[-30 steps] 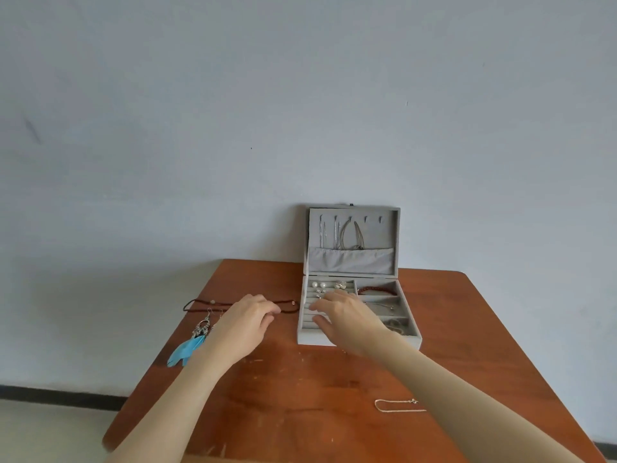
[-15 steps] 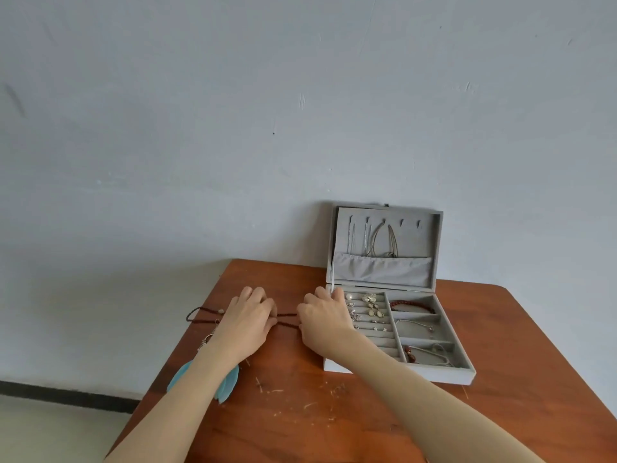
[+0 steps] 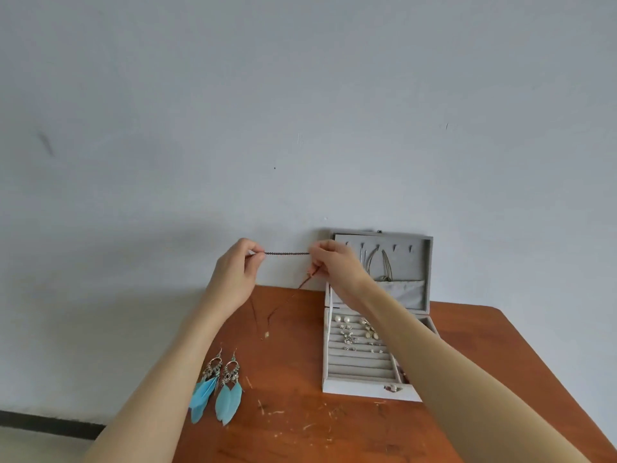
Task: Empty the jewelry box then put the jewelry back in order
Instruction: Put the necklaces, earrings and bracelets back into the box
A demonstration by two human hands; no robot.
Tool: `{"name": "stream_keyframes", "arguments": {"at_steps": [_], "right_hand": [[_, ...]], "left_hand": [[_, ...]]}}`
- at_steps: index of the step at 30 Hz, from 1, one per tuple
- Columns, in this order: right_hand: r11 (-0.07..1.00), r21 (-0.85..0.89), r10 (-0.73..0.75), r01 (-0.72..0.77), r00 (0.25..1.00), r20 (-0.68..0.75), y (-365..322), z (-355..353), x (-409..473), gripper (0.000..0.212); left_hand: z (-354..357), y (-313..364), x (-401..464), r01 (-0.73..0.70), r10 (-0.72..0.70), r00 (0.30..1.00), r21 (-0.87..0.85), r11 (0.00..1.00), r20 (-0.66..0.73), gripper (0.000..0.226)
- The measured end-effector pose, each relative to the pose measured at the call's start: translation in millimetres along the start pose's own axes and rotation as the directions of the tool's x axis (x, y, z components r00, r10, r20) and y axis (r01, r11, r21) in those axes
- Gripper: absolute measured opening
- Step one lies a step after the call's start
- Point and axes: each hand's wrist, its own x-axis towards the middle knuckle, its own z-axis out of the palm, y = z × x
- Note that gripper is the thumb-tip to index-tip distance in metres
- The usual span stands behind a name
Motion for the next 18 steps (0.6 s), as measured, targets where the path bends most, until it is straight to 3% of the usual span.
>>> {"name": "stream_keyframes", "arguments": {"at_steps": [2,6,9,14,18], "right_hand": [[0.999,-0.032,-0.037,0.038,0.999,0.005,-19.4,-14.3,-4.9,0.016],[0.957,-0.274,-0.125,0.101,0.99,-0.071,-43.8,-55.6,-28.8,0.013],[0.948,-0.309,-0.13,0.079,0.98,-0.148,-48.6,-91.8,-53.3,0.012],[0.981,-0.189,-0.084,0.037,0.965,-0.25,-51.1,-148.9,-92.4,0.007],[0.955,-0.296,-0.111,0.012,0.941,-0.32,-49.8,-188.4,-119.0,0.007]], "left_hand": [[-14.5,18.2,5.8,-0.004,0.004,1.0,-0.03,1.0,0.003,0.011],[-34.6,55.0,5.7,0.007,-0.011,1.0,-0.144,0.99,-0.026,0.013],[-40.5,73.2,0.7,0.03,-0.034,0.999,-0.207,0.978,-0.014,0.013],[-28.6,91.5,-12.5,0.11,-0.065,0.975,-0.206,0.972,0.213,0.01],[2.3,109.6,-22.6,0.188,-0.104,0.933,-0.219,0.958,0.345,0.01]]}}
